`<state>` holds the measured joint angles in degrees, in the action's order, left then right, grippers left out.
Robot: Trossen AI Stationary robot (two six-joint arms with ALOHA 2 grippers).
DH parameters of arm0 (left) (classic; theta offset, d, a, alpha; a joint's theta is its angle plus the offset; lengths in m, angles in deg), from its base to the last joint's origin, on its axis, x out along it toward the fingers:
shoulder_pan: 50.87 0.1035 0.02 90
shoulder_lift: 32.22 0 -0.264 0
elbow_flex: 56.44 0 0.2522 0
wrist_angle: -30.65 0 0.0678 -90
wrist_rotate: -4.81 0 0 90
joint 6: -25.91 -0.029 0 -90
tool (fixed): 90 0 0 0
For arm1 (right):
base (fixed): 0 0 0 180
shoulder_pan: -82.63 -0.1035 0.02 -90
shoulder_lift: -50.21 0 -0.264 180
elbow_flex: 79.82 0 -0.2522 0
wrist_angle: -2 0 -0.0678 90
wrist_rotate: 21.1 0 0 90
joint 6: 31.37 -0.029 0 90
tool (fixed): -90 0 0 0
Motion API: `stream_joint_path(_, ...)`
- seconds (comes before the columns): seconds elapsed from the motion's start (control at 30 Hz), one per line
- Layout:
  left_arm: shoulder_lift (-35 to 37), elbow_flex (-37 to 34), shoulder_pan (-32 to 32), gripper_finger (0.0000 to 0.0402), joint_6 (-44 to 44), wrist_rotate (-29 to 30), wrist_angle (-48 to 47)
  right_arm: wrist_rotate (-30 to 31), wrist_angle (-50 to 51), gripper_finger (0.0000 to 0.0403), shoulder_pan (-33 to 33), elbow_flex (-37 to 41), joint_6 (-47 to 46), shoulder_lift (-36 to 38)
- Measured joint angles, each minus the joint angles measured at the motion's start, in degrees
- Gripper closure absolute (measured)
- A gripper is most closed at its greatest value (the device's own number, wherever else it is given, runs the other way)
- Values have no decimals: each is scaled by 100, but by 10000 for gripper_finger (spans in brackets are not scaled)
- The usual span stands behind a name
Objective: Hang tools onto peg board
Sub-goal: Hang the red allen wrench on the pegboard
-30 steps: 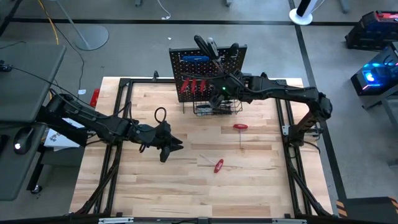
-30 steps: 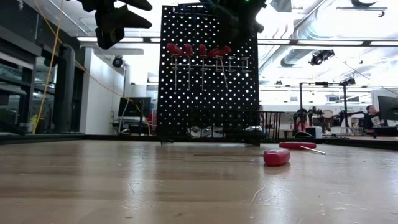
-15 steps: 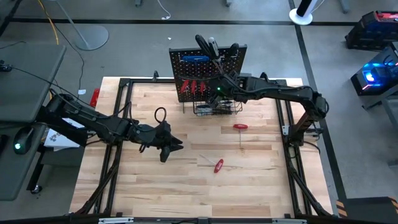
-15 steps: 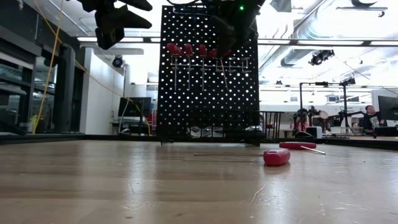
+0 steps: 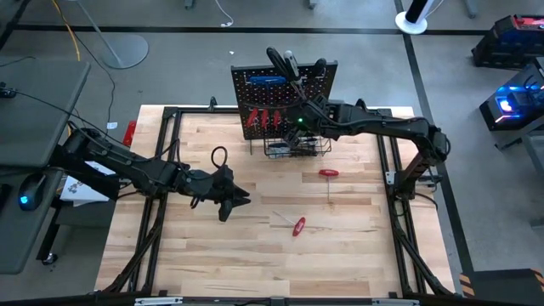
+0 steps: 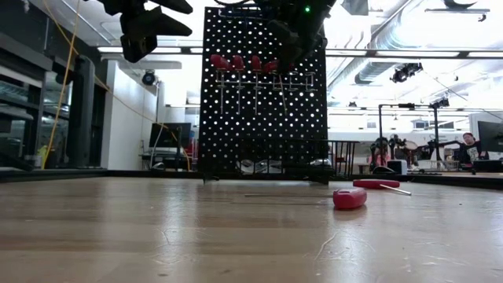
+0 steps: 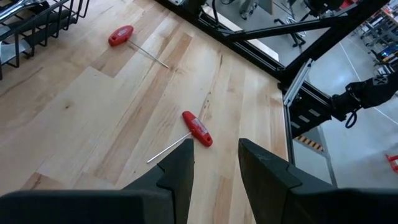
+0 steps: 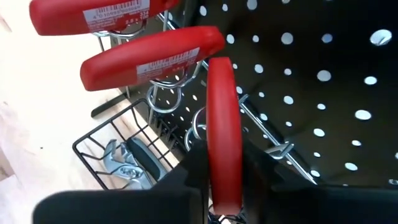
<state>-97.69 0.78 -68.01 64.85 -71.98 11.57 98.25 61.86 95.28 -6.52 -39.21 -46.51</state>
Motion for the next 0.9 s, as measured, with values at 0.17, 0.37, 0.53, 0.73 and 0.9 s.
stream_joint_path(0.17,0,0,0,282,-2,9,-3,-81,-5,363,0,2,42,72)
stream_joint_path(0.37,0,0,0,282,-11,83,-5,-96,-44,356,0,2,64,82)
stream_joint_path(0.53,0,0,0,282,-4,85,-55,-96,-66,362,0,2,83,82)
stream_joint_path(0.73,0,0,0,282,-4,87,-78,-95,-77,362,-2,-30,87,84)
stream_joint_path(0.9,0,0,0,282,-4,89,-90,39,-107,362,-26,-437,335,84)
